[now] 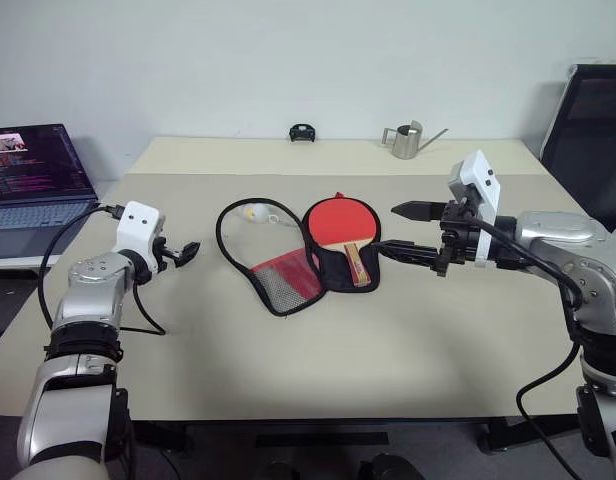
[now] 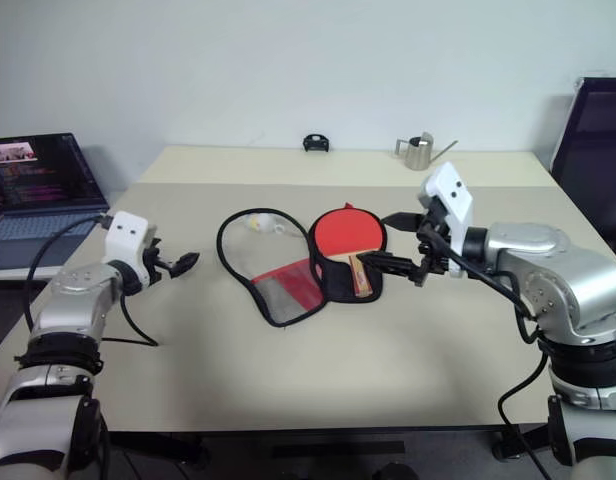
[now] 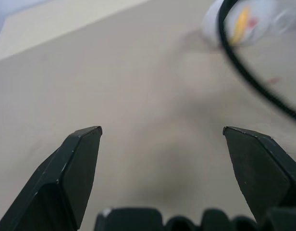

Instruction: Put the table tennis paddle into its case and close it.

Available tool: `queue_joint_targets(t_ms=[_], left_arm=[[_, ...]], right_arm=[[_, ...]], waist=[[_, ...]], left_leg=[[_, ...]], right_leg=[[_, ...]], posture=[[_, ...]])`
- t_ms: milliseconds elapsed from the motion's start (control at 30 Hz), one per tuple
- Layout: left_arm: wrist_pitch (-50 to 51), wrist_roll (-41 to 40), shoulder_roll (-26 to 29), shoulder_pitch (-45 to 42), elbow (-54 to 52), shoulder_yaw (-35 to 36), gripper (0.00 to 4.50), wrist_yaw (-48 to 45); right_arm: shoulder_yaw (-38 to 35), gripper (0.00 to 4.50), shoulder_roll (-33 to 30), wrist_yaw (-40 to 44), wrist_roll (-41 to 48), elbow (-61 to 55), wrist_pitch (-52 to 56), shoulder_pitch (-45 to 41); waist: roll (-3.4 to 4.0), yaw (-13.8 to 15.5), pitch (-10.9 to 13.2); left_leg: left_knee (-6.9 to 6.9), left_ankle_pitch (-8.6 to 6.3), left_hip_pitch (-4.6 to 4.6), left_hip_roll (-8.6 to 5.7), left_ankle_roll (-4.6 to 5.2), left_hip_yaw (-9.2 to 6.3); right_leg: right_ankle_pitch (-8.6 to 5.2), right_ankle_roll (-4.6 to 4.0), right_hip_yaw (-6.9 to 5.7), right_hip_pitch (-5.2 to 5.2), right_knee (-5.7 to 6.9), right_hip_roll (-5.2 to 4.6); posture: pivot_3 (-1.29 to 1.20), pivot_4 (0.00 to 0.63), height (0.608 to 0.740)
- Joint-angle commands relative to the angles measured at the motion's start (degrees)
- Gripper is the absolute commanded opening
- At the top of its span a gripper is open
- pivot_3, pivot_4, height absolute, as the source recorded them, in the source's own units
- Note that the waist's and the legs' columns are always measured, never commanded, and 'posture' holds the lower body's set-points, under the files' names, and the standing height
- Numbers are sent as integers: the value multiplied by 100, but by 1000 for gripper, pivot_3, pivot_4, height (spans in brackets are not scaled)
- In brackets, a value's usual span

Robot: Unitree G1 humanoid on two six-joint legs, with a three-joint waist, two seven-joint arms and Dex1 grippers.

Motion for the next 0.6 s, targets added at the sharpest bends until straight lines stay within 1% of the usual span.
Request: queue_joint_targets(t_ms=[33, 200, 367, 500, 600], left_arm=[[-343, 186, -58, -318, 398, -27, 4433, 301], [-611, 70, -514, -648, 940, 68, 4433, 503], [-782, 87, -886, -799, 1180, 1, 4433, 319], [-618, 33, -1262, -858, 1068, -80, 4433, 11], [-515, -200, -1522, -965, 587, -36, 4433, -412]], right_arm=[[-43, 4465, -79, 3, 0, -4, -105, -100], [-41, 4465, -74, -27, 3, 5, -119, -100], [-42, 4465, -92, -49, 0, -2, -115, -86], [-92, 4465, -153, -65, 8, -57, -102, -51], [-194, 4465, -283, -72, 16, -57, -92, -17]], waist=[[-3, 0, 2], [-4, 14, 2], [-5, 8, 2], [-5, 9, 2], [-8, 14, 4]], left_leg=[[0, 0, 0, 0, 0, 0], [4, 0, -6, -2, 0, -5], [5, 0, -8, -5, -1, -4], [6, 1, -6, -4, -1, -5], [9, 1, -8, -7, -1, -5]], right_leg=[[0, 0, 0, 0, 1, 0], [0, 0, -5, 0, 1, -3], [0, 1, -6, 0, 1, -5], [0, 0, -6, -1, 4, -4], [0, 0, -7, 0, 3, -5]], posture=[[0, 150, 740], [0, 150, 740], [0, 150, 740], [0, 150, 740], [0, 150, 740]])
